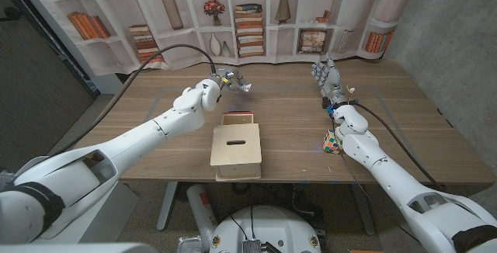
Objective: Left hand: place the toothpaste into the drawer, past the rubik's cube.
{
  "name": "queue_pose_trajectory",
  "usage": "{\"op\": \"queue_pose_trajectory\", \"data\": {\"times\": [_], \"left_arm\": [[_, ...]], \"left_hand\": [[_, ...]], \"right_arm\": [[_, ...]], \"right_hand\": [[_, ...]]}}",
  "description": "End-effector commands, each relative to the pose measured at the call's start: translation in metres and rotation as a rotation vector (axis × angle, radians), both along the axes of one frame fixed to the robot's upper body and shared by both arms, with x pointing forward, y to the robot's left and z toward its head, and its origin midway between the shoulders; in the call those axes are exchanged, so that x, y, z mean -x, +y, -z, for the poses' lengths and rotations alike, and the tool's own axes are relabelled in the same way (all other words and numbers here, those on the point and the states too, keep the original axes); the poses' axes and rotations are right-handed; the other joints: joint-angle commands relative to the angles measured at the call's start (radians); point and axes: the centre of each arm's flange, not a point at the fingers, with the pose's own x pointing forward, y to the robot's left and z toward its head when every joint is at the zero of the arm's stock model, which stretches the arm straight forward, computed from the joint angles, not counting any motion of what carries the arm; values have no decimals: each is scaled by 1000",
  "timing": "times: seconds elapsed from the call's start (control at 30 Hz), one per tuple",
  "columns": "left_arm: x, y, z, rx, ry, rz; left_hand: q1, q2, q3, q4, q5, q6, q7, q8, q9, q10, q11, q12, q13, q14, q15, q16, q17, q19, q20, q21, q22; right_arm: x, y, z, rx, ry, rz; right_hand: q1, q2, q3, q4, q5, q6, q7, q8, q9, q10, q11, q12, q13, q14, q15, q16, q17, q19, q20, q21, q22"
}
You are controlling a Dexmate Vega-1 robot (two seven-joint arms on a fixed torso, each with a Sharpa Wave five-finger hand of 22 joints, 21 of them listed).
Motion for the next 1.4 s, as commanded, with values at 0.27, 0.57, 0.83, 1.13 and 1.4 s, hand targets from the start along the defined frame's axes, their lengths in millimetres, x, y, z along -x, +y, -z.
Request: {"op": "queue_pose_trajectory", "data": {"times": [0.27, 0.57, 0.83, 1.13, 1.4], "left_arm": [[12, 19, -3, 98, -10, 39], [21, 30, -6, 164, -14, 64], [28, 35, -7, 176, -26, 64], [33, 40, -9, 193, -51, 68], [36, 50, -11, 249, -48, 109]], "left_hand": [[5, 5, -2, 0, -2, 0, 2, -3, 3, -2, 0, -2, 2, 1, -148, -1, 2, 2, 5, 2, 2], [6, 6, -2, 0, -3, 2, 2, -4, 4, -2, 0, -1, 3, 2, -148, -1, 2, 2, 6, 2, 2], [7, 7, -2, 0, -4, 3, 2, -5, 4, -1, 0, -1, 3, 3, -148, 0, 2, 3, 5, 2, 2], [8, 7, -3, 0, -5, 5, 2, -5, 4, 0, 0, -1, 3, 4, -148, -1, 2, 3, 6, 2, 2], [10, 8, -3, 1, -6, 6, 2, -6, 4, 2, 0, 0, 3, 4, -148, -1, 2, 3, 6, 2, 2]], "right_arm": [[1, 0, -2, 9, 4, 6], [1, 2, -3, 11, 0, 3], [2, 2, -3, 12, 0, 1], [2, 3, -3, 13, -2, 0], [3, 3, -4, 14, -2, 6]], "right_hand": [[5, 7, -2, -5, 0, 9, 0, 0, 2, 10, -2, 4, 5, 8, -1, 0, 2, 9, 3, -5, 4], [5, 8, -3, -5, -1, 9, -2, 0, 2, 10, -3, 4, 5, 9, -1, 0, 2, 10, 3, -8, 5], [5, 8, -4, -6, -1, 10, -1, 0, 2, 11, -2, 4, 5, 9, -2, 0, 2, 11, 4, -10, 5], [5, 9, -4, -7, -1, 9, -2, 0, 2, 11, -2, 3, 5, 10, -3, 0, 2, 12, 3, -13, 5], [5, 10, -5, -8, -1, 9, 3, -1, 2, 11, -4, 3, 5, 11, -2, 0, 1, 14, 3, -16, 5]]}}
